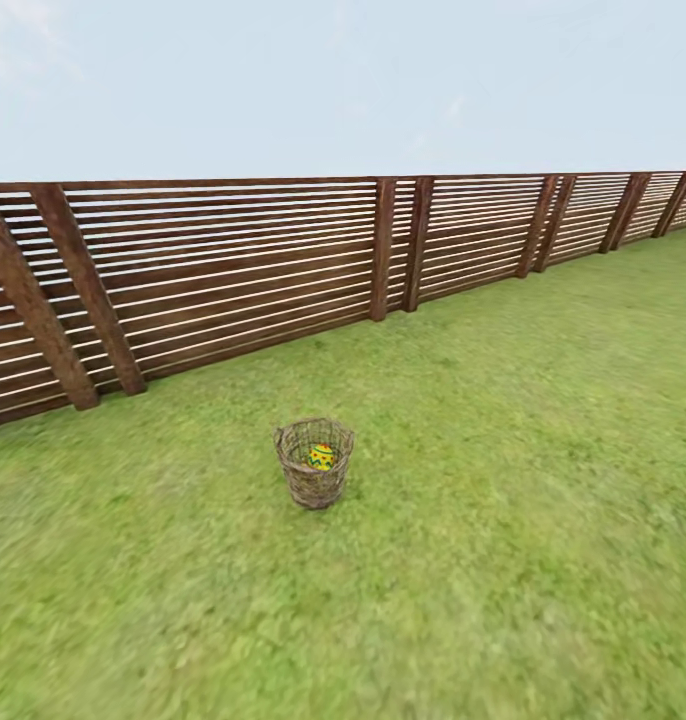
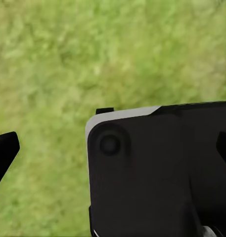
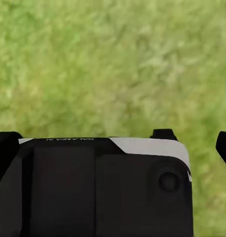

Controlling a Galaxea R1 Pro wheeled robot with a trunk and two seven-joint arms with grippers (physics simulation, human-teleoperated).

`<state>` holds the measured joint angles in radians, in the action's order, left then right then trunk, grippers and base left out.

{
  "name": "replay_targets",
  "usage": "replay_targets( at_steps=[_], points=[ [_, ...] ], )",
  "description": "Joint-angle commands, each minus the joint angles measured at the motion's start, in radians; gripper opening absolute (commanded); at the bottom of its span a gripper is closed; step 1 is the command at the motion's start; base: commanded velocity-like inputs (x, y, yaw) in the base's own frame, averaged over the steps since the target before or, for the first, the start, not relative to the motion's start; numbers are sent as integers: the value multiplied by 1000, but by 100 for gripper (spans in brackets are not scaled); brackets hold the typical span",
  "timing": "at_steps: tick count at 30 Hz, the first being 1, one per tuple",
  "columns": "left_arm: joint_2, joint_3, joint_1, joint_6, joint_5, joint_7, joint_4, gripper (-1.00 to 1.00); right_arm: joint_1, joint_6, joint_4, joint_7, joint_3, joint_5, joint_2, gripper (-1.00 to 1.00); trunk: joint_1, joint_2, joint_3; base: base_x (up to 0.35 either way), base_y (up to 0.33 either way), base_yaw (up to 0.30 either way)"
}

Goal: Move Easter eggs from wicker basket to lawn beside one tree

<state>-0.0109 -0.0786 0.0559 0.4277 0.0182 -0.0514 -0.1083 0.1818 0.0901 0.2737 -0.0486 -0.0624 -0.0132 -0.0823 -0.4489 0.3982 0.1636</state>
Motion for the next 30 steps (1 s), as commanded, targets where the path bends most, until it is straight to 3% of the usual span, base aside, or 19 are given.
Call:
replay_targets(
  at_steps=[1,30],
  points=[
    [0,-7,1,3,2,-5,1,100,1,3,-1,-5,-7,-2,-1,100,-1,2,2,326,18,0],
    [0,-7,1,3,2,-4,1,100,1,3,-1,-5,-8,0,0,100,-1,2,2,313,123,0]
  ],
)
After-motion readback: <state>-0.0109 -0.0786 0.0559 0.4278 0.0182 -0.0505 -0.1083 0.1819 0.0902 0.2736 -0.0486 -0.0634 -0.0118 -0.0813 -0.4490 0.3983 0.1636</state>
